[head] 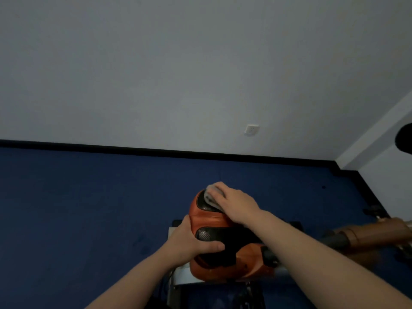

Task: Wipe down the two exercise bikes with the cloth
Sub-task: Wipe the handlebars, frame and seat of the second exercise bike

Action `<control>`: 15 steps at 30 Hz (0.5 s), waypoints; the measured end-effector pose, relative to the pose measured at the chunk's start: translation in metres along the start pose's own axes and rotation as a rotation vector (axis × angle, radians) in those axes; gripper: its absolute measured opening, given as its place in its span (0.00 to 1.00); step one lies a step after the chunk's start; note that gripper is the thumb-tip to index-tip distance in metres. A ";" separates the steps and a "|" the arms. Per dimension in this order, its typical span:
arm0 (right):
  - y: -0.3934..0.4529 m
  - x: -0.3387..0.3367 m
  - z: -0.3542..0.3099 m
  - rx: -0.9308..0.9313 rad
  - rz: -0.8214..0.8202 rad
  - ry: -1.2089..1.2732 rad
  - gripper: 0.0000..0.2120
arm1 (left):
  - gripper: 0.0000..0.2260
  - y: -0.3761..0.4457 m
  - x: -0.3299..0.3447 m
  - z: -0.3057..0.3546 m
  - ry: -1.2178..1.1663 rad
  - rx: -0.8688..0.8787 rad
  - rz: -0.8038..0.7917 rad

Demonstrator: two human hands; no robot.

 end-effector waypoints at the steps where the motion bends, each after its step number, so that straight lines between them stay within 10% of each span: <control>1: 0.003 0.003 -0.010 0.014 0.024 -0.030 0.23 | 0.39 0.001 0.001 0.000 -0.005 0.009 -0.008; 6: -0.022 0.014 -0.015 -0.232 0.084 -0.166 0.26 | 0.25 -0.002 0.004 0.009 0.004 0.043 -0.044; 11: 0.021 0.002 -0.026 0.076 -0.036 0.080 0.26 | 0.25 -0.001 0.002 0.011 -0.029 0.045 -0.089; 15: -0.010 0.025 -0.050 -0.325 0.215 -0.347 0.22 | 0.28 -0.002 0.001 0.010 -0.001 0.048 -0.063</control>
Point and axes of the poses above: each hand's wrist, its own y-axis towards the middle knuckle, its own x-axis out of the palm, z = x × y, the point moved 4 cm from there along y, towards the middle knuckle, and after that the axes turned 15 degrees about -z, right-handed, at the moved point
